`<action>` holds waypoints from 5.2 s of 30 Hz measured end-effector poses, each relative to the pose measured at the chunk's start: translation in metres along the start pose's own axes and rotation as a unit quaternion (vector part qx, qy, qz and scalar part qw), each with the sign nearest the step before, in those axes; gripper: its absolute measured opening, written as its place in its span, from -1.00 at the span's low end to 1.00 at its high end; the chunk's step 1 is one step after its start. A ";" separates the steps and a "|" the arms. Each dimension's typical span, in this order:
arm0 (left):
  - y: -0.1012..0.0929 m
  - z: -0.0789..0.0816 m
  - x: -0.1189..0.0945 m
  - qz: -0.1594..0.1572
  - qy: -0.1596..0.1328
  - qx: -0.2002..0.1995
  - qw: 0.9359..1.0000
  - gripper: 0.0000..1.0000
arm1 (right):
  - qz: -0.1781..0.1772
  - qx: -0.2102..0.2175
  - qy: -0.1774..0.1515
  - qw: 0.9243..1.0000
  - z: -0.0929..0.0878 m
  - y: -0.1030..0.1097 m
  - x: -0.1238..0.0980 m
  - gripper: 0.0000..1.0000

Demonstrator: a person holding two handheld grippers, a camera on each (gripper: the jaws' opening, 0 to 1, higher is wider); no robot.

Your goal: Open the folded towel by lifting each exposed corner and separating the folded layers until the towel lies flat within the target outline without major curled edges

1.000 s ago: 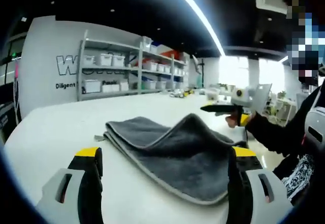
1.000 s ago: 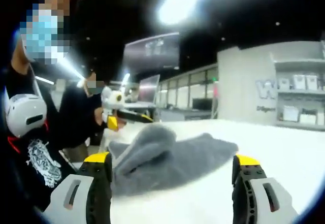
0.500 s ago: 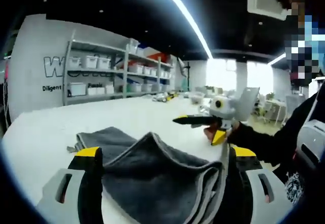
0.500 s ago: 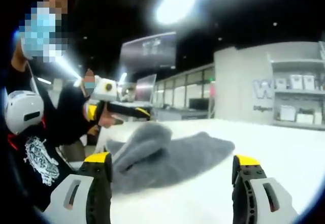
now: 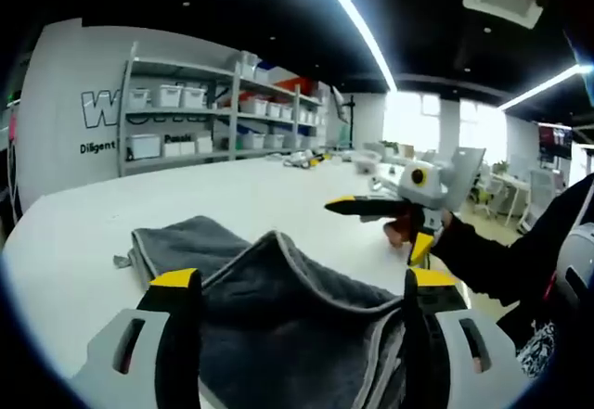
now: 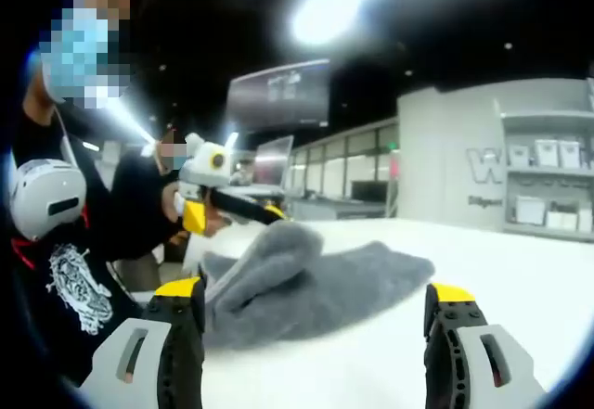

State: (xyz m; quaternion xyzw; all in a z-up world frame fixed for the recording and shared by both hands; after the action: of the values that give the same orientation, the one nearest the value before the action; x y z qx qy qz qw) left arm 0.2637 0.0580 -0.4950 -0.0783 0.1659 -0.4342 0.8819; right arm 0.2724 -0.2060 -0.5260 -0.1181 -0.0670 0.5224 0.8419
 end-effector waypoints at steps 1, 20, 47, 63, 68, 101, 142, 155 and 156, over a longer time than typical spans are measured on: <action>0.000 0.000 0.002 -0.005 0.002 -0.005 1.000 0.41 | 0.000 -0.001 -0.001 1.000 0.000 0.000 0.000 0.99; 0.003 0.012 0.022 -0.018 0.014 -0.027 0.999 -0.41 | 0.009 -0.011 -0.001 1.000 -0.002 0.005 -0.001 0.96; -0.004 -0.005 -0.014 -0.017 -0.011 -0.029 0.999 -0.99 | 0.009 0.009 0.014 1.000 -0.007 0.004 -0.007 0.99; -0.018 -0.035 -0.045 0.010 -0.085 -0.101 0.991 -0.99 | 0.017 0.001 0.015 1.000 -0.006 0.008 -0.005 0.99; -0.017 -0.044 -0.054 0.016 -0.104 -0.138 0.985 -0.99 | 0.022 -0.003 0.021 1.000 -0.007 0.010 -0.006 0.99; -0.006 -0.079 -0.091 0.118 -0.106 -0.078 0.984 -0.27 | 0.033 -0.026 0.044 0.998 0.003 -0.001 0.000 0.99; 0.015 -0.008 -0.109 0.167 -0.039 -0.034 0.985 0.99 | 0.044 -0.112 0.152 0.981 0.114 -0.099 0.023 0.99; 0.011 -0.008 -0.105 0.167 -0.040 -0.073 0.982 0.99 | 0.102 -0.173 0.195 0.960 0.137 -0.125 0.045 0.99; 0.011 -0.006 -0.106 0.170 -0.043 -0.073 0.982 0.99 | 0.106 -0.175 0.195 0.959 0.138 -0.127 0.047 0.99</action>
State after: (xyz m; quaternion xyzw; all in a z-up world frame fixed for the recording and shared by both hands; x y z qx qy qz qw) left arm 0.2099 0.1485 -0.4802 -0.1312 0.1699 -0.2612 0.9411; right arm 0.3700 -0.2004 -0.3592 -0.3699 0.0209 0.5553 0.7446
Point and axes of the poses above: the point that each gripper's makers call its tool centre point, and the gripper's own axes: x roughly forward along the fingers, y roughly to its left, z roughly out of its top, the point moved 9 cm from there along -x, roughly backward along the fingers, and after that the axes turned 12 degrees about -x, right-handed, at the moved point
